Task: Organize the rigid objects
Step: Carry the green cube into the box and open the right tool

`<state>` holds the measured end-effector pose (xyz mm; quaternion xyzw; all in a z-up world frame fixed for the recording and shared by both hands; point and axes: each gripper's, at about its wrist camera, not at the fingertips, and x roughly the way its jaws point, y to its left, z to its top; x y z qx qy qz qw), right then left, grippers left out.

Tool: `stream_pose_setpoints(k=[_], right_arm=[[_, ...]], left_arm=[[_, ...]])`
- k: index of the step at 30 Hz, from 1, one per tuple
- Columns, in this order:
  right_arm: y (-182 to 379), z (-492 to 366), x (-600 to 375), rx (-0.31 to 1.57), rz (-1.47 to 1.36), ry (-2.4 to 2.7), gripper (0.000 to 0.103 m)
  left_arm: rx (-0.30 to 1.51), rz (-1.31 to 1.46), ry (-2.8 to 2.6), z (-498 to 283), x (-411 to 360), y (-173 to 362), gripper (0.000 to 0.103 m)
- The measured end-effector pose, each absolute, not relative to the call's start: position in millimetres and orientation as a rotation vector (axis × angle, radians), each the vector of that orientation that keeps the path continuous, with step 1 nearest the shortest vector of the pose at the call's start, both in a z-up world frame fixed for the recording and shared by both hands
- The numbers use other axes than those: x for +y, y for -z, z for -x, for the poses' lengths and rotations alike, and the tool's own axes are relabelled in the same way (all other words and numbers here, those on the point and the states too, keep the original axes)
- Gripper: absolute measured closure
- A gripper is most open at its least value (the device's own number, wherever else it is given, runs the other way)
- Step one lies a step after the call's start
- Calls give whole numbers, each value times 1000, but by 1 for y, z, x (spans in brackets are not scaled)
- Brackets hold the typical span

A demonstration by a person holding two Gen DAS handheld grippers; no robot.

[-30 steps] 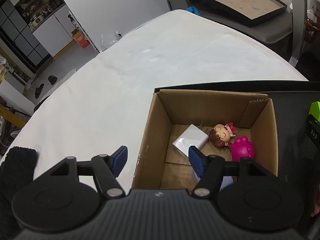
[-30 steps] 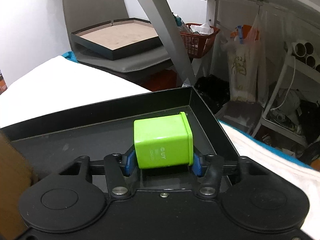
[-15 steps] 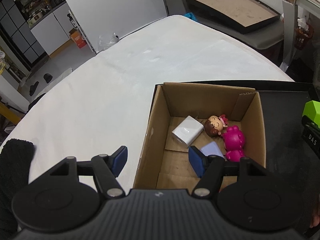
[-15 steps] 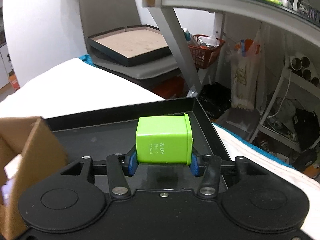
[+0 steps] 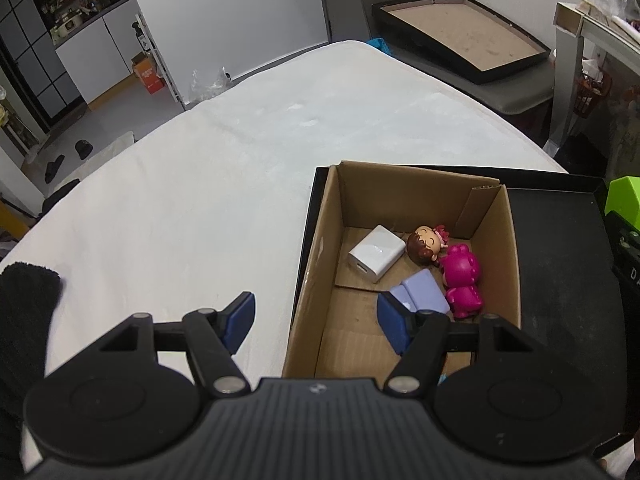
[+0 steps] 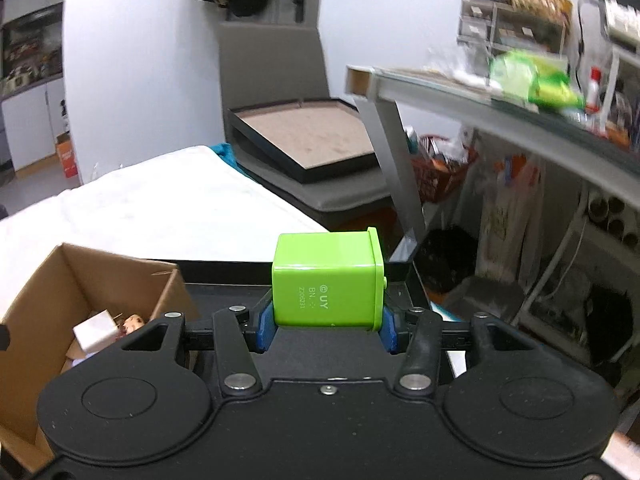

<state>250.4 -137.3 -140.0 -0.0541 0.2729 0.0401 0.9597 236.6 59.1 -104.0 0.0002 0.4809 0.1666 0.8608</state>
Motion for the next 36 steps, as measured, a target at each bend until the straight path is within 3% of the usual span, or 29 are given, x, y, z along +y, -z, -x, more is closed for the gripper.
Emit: stream_pose_setpoints(k=[22, 25, 27, 30, 33, 36], right_arm=[[110, -217, -70, 495, 140, -331, 55], [111, -215, -57, 503, 154, -372, 55], [112, -215, -48, 517, 157, -404, 55], [116, -217, -37, 546, 156, -455, 55], [120, -218, -25, 578, 148, -499, 55], [123, -220, -15, 610, 138, -544, 55]], left_arm=[[1013, 164, -192, -216, 101, 127, 41], [1025, 205, -176, -215, 110, 135, 47], [1041, 242, -164, -215, 115, 141, 65], [1062, 281, -152, -216, 123, 150, 80], [1065, 307, -152, -215, 131, 155, 87], [1067, 315, -133, -214, 135, 157, 88]])
